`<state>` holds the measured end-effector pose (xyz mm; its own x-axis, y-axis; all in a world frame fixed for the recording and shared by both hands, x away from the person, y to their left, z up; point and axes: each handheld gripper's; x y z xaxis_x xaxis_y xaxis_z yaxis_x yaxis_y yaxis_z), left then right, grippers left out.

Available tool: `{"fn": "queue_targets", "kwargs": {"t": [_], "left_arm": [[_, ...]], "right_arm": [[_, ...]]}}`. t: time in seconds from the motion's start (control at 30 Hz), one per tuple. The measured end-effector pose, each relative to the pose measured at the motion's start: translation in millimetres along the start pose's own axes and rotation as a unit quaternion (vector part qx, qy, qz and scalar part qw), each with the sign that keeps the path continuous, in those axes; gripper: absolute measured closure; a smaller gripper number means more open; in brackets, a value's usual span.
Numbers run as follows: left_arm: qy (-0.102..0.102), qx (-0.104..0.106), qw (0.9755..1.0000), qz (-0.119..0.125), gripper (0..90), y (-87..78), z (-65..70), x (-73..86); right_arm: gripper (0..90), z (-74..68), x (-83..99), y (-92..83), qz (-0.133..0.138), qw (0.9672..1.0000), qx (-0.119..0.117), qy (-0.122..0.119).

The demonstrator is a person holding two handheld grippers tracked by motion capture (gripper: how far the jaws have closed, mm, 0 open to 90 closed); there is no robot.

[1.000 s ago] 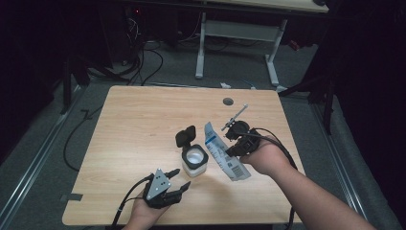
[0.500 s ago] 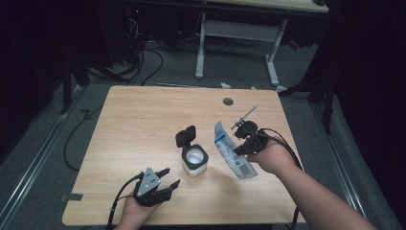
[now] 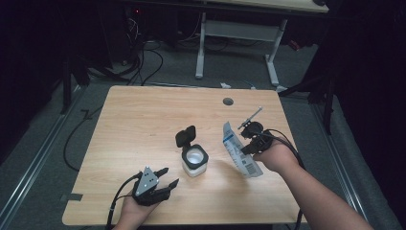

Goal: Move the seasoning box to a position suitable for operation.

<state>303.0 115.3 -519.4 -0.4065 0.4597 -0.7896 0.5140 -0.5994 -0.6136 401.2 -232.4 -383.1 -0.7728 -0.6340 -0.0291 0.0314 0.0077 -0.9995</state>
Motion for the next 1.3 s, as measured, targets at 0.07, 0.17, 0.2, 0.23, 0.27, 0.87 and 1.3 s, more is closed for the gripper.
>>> {"fn": "queue_targets", "kwargs": {"t": [0.07, 0.17, 0.2, 0.23, 0.27, 0.87, 1.3], "left_arm": [[0.000, 0.002, 1.0000, -0.001, 43.7, 0.0, 0.0, 0.1], [-0.001, 0.003, 1.0000, -0.001, 43.5, 0.1, -0.4, 0.3], [-0.002, 0.003, 1.0000, 0.000, 43.4, 0.2, -0.6, 0.4], [-0.003, 0.003, 1.0000, 0.000, 43.4, 0.2, -0.8, 0.5], [-0.003, 0.003, 1.0000, -0.001, 43.4, 0.2, -1.0, 0.6], [-0.002, 0.008, 0.9999, -0.008, 43.1, 2.7, 0.5, 2.4], [-0.002, 0.002, 1.0000, -0.009, 42.5, 2.4, -4.1, 3.2]], "right_arm": [[90.0, 2.2, 0.6, 2.7, -0.002, 1.0000, 0.002, 0.008], [89.9, 6.1, 1.1, 6.5, -0.003, 1.0000, 0.004, 0.007], [89.9, 8.3, 1.5, 8.2, -0.005, 1.0000, 0.007, 0.005], [89.9, 7.8, 2.3, 9.2, -0.009, 0.9998, 0.004, 0.019], [89.9, 10.0, 2.3, 10.9, -0.009, 0.9999, 0.003, 0.010], [90.0, 20.4, 14.0, 22.4, 0.026, 0.9989, 0.016, 0.035], [90.0, 17.8, 34.7, 23.0, 0.121, 0.9907, 0.024, 0.058]]}}
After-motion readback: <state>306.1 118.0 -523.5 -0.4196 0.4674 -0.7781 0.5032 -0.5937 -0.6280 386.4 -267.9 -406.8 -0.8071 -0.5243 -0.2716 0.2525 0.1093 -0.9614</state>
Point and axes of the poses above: each handheld gripper's, and its own axes: y roughly forward along the jaws, x roughly out of its underside, z roughly to its right, and after that the axes turned 14 degrees about -z, right-handed
